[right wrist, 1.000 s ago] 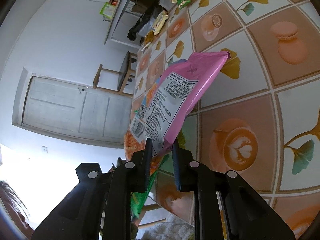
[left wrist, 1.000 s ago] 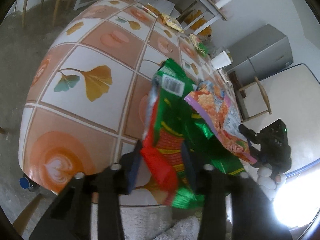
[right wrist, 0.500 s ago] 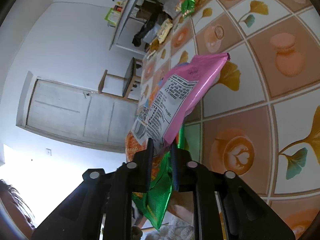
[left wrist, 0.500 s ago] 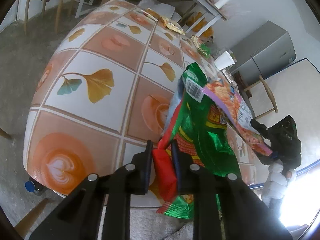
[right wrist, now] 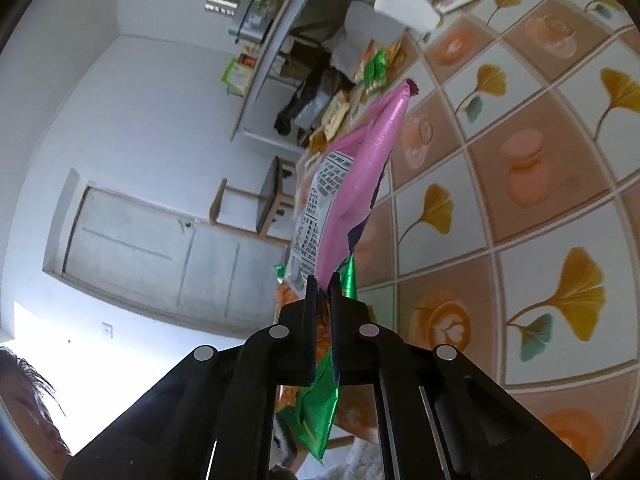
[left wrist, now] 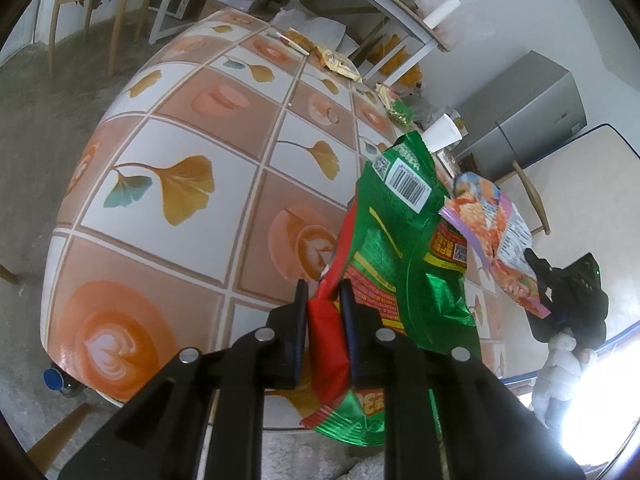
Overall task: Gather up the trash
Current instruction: 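Carry the pink and green bags over the wastebasket and open both tools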
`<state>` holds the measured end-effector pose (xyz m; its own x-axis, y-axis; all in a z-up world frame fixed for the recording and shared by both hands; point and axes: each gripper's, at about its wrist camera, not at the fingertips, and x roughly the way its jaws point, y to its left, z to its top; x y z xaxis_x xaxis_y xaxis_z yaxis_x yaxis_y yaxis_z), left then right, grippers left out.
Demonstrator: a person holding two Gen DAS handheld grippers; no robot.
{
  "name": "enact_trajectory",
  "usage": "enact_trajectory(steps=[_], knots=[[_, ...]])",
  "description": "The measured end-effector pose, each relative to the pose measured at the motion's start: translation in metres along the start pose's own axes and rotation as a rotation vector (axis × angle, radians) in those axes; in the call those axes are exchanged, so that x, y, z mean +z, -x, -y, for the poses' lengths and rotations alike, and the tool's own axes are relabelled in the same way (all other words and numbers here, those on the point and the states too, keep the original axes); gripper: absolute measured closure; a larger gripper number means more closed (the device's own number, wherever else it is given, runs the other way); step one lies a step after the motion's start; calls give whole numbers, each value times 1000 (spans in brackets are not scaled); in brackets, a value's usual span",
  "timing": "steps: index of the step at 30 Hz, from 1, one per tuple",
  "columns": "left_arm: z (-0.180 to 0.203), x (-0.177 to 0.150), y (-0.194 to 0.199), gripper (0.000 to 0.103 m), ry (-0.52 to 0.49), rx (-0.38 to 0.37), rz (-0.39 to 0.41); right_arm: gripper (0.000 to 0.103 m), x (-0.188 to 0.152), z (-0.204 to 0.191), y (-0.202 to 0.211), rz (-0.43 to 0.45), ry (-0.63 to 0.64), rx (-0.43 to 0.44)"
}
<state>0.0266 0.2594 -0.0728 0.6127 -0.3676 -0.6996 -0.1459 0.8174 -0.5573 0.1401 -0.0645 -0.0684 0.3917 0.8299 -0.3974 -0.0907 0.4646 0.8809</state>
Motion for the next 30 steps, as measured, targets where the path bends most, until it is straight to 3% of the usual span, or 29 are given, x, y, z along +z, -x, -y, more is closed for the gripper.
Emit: enact_trajectory(steps=[19,30], knots=[[17,10,17,89,-35,-29,84,99,-1,11,57,134,-33,55],[45,18,16,89,-79,-67,101,99,-1,21,99,225,-39,74]])
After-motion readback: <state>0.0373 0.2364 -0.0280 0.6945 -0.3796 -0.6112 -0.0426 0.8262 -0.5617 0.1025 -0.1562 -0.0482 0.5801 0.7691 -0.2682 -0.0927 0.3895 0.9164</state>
